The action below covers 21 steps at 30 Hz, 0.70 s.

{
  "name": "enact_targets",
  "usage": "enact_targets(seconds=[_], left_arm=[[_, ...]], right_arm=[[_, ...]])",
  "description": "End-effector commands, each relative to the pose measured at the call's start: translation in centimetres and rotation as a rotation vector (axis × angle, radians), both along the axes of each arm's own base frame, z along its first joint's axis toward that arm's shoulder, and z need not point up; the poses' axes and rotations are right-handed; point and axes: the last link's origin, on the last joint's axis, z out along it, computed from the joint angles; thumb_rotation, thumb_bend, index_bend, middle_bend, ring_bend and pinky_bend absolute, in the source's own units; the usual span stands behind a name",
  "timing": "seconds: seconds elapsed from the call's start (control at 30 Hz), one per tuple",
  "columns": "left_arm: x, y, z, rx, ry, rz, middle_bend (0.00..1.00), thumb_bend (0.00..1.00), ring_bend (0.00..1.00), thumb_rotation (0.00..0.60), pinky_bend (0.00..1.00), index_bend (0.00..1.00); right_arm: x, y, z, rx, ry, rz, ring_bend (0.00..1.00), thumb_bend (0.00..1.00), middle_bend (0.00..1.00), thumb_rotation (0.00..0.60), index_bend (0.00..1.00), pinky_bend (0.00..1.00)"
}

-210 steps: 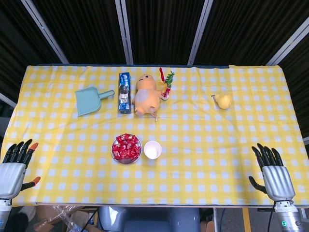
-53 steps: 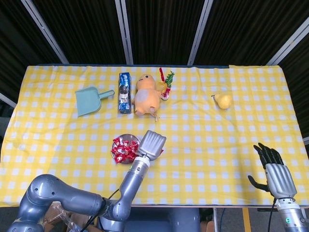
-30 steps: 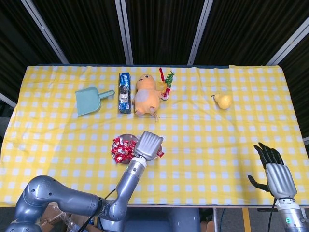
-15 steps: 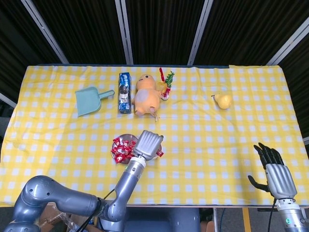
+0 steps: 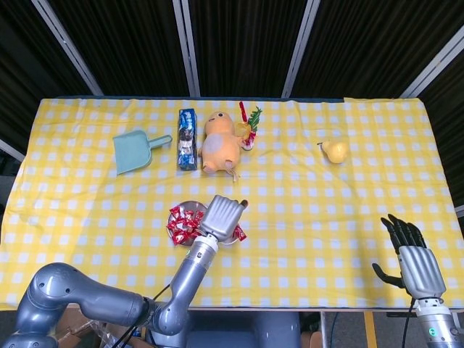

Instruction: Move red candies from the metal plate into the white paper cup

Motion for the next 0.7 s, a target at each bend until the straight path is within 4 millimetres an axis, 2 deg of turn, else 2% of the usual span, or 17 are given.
enact_targets(seconds=[0.03,0.3,0.7], left_arm=[[0.0,-0.1,0.0,-0.003,0.001,-0.001,0.53,0.3,0.84,0.6,0.96,0.33],[0.2,-0.4,0.5,-0.006,-0.007,-0.007,0.58,0.3,0.84,0.6,0.96,0.33],[-0.4,-0.4,1.3,-0.016,0.027,0.017,0.58,0.3,0.84,0.6,0.96,0.33]], right_arm=[[0.0,0.0,0.0,0.0,0.0,0.0,0.0,0.34,0.0,0.6,0.0,0.0],[0.0,0.0,0.0,-0.004,0.001,0.002,0.0,0.34,0.0,0.6,0.0,0.0],[0.1,0.0,0.0,-0.007,0.0,0.006,0.0,0.34,0.0,0.6,0.0,0.0]])
